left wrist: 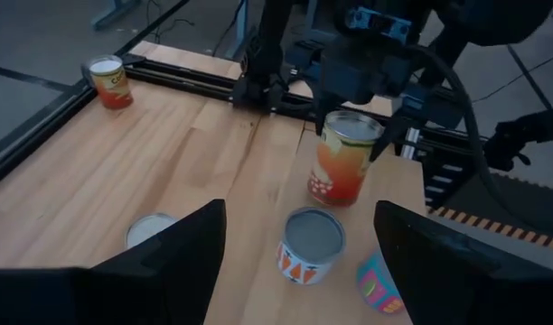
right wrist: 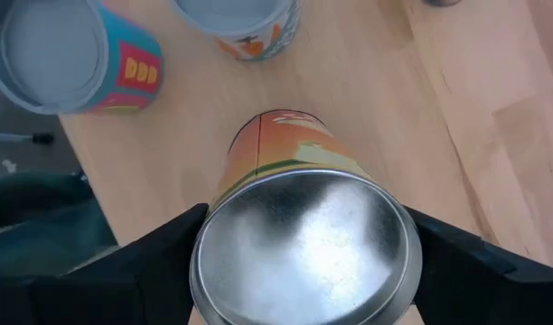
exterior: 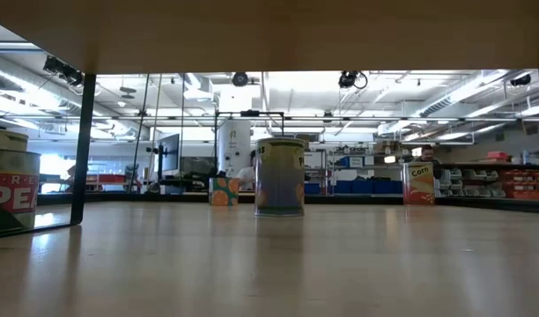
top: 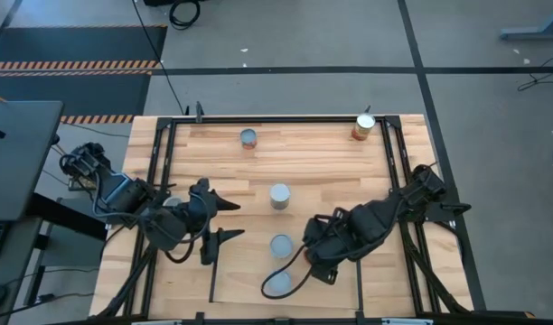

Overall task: Pick and place cans onto a shelf
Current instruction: Put the bottom canned corn on the shelf

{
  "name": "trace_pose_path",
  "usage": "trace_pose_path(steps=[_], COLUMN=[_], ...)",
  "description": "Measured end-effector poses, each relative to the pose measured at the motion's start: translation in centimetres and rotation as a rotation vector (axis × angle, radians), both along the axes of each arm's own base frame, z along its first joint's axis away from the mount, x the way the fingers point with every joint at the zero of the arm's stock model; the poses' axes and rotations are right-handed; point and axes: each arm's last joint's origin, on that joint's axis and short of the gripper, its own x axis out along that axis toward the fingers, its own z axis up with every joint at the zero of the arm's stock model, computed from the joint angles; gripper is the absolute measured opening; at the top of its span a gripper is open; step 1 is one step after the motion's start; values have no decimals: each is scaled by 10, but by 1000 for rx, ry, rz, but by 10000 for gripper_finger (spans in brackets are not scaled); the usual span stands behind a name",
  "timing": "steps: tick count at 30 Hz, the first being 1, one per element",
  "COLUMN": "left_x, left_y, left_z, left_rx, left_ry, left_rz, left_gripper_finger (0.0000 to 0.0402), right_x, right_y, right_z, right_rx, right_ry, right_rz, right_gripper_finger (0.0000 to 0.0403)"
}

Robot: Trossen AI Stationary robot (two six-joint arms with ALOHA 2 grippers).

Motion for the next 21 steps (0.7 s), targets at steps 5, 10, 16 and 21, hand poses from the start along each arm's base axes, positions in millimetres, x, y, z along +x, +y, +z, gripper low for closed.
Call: trace_pose_path(steps=[5,10,16,21], left_x=[-2,-3,-3,-3], left_y=[-3,-4,-3,-2], left_z=[0,0,0,0], left_rx=[3,4,23,30], left_ry=[-4,-11,-18,-21], left_rz=[-5,12,40,49], left_gripper_finger=[286,286,286,286], right_x=[0,-5,-3,4], right_y=[-1,-1,-3,-6], right_z=[1,6,8,7], right_rx=[-2,2,-34,-32], right_ry=[-2,-15,-50,-81], right_rz=[2,42,82,112], right_gripper_finger=[326,327,334,346])
